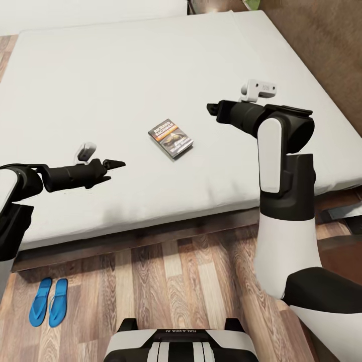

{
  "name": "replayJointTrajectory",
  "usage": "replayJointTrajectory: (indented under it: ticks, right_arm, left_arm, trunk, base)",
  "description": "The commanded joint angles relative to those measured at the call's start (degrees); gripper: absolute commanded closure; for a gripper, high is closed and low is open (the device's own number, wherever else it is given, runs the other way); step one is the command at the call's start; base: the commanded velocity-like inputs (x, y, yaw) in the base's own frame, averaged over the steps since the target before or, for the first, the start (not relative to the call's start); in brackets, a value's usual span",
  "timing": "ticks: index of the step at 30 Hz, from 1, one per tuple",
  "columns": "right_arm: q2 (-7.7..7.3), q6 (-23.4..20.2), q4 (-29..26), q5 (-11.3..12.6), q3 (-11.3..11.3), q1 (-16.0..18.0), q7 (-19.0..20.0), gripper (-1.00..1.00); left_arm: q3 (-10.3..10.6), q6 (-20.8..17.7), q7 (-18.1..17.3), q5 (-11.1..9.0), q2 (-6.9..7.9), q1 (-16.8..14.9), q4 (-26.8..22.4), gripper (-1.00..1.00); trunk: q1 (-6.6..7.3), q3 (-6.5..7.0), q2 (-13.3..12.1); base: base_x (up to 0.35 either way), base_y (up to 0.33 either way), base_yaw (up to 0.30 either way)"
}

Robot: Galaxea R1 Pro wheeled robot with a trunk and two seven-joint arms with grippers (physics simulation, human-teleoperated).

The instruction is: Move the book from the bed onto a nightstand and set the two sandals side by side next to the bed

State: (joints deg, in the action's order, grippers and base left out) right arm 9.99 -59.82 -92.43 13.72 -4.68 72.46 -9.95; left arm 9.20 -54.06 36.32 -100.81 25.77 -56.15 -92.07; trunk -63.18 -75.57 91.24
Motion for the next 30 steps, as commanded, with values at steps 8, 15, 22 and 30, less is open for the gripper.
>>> replayJointTrajectory:
  ticks: [8,15,22,30]
  right_arm:
    - [0.01,-0.2,-0.1,0.6,-0.1,-1.5,-0.6,-1.00]
    - [0.01,-0.2,-0.1,0.5,0.3,-3.9,-0.5,-1.00]
    - [0.01,-0.2,-0.1,0.5,0.7,-8.5,0.0,-1.00]
    - [-0.58,-0.2,-0.1,0.5,1.2,-11.9,0.2,-1.00]
  left_arm:
    - [0.0,0.1,0.6,-0.5,-0.02,0.0,0.0,-1.00]
    - [0.2,0.0,0.4,-0.5,-0.30,0.0,0.0,-1.00]
    - [0.1,-0.3,-0.1,-0.6,-0.41,-0.5,-0.1,-1.00]
    - [-3.0,-0.8,-0.4,-1.3,2.11,-4.1,-0.1,-1.00]
  trunk:
    - [-0.02,0.58,0.0]
    - [-0.02,1.21,0.0]
    - [-0.02,1.85,0.0]
    - [-0.02,2.59,0.0]
  base:
    - [0.105,0.000,0.000]
    - [0.021,0.000,-0.001]
    - [0.005,0.000,-0.040]
    - [0.001,0.000,-0.065]
